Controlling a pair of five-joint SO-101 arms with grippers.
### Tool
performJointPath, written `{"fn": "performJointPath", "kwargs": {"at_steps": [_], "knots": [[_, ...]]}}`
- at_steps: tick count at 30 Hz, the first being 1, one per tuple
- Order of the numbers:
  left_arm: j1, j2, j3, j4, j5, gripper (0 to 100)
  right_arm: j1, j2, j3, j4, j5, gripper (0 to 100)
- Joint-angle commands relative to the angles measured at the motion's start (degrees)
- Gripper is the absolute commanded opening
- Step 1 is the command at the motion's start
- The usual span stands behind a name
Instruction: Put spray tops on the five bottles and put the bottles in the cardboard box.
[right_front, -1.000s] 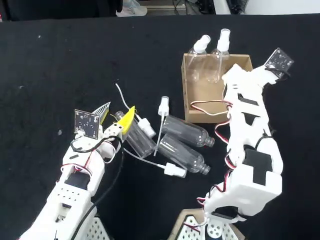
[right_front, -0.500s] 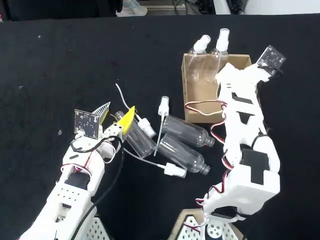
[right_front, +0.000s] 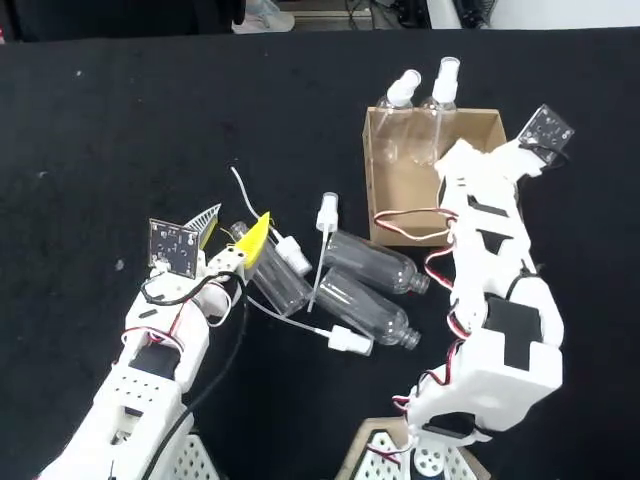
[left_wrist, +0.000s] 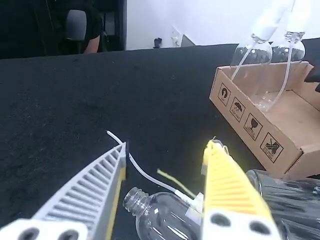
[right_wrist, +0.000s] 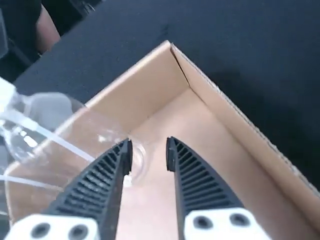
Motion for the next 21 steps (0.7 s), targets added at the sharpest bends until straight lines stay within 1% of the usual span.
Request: {"fn": "performJointPath", "kwargs": {"at_steps": [1, 16, 21], "knots": [[0.13, -1.32, 0.48, -1.14, -0.70, 24, 0.35, -1.89, -2.15, -3.78, -0.53, 8.9], [0.13, -1.32, 0.40, -1.14, -0.70, 24, -1.41, -1.45, -1.89, -4.48, -0.35, 8.9], [0.13, -1.32, 0.40, -1.14, -0.70, 24, -3.87, -1.19, -1.89, -4.48, -0.35, 8.9]]}}
